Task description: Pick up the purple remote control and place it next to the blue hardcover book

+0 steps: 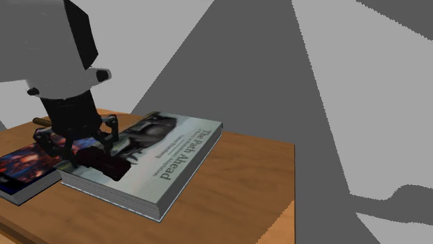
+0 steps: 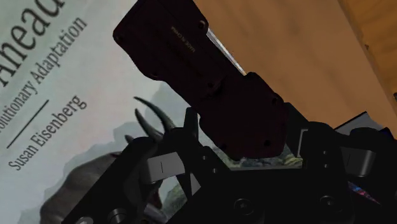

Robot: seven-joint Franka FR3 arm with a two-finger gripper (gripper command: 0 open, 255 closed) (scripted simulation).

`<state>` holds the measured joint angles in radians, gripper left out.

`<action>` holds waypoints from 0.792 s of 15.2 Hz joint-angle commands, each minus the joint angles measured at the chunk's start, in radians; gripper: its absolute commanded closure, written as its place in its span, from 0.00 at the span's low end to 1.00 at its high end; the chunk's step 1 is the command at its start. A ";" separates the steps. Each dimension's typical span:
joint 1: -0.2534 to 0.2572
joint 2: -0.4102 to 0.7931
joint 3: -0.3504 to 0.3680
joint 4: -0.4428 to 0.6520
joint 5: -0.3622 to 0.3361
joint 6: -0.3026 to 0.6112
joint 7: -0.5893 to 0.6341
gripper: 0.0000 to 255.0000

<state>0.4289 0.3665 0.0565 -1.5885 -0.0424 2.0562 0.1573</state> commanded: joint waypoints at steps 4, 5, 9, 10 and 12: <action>0.076 0.075 0.023 0.114 -0.025 -0.042 0.104 1.00; 0.091 0.094 0.027 0.144 -0.030 -0.053 0.124 1.00; 0.129 0.150 0.034 0.205 -0.043 -0.060 0.169 1.00; 0.129 0.153 0.034 0.195 -0.043 -0.048 0.170 1.00; 0.129 0.159 0.033 0.177 -0.045 -0.024 0.171 1.00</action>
<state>0.5566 0.5230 0.0900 -1.4024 -0.0860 2.0205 0.3261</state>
